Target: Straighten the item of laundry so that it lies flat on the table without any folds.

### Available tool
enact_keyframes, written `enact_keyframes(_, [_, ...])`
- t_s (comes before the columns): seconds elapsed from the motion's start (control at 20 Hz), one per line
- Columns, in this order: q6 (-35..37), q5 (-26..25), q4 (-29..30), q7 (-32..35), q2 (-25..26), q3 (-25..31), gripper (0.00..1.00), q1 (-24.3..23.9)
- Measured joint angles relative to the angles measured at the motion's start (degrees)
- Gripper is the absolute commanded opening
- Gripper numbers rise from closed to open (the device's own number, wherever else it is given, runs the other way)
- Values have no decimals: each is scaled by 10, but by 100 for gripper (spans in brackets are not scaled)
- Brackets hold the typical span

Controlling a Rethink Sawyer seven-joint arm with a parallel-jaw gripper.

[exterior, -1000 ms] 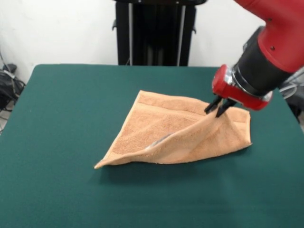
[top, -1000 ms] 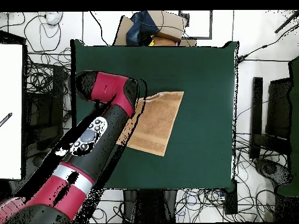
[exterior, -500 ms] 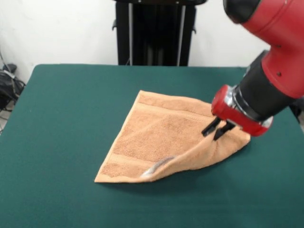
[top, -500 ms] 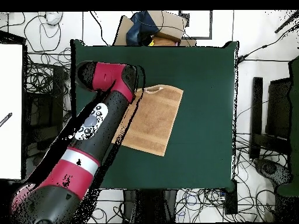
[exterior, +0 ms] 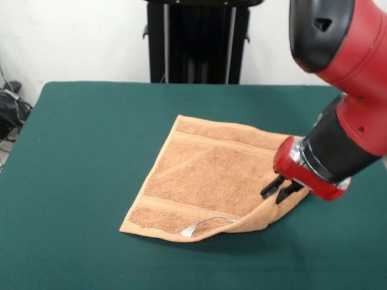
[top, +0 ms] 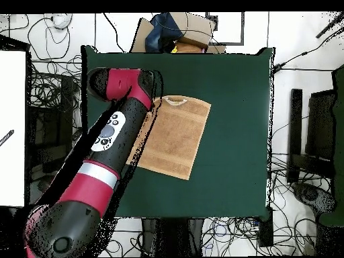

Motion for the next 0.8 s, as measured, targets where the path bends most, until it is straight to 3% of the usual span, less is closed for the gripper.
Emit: enact_keyframes(0.8, [2,0,-64,57,39,0,0,-10])
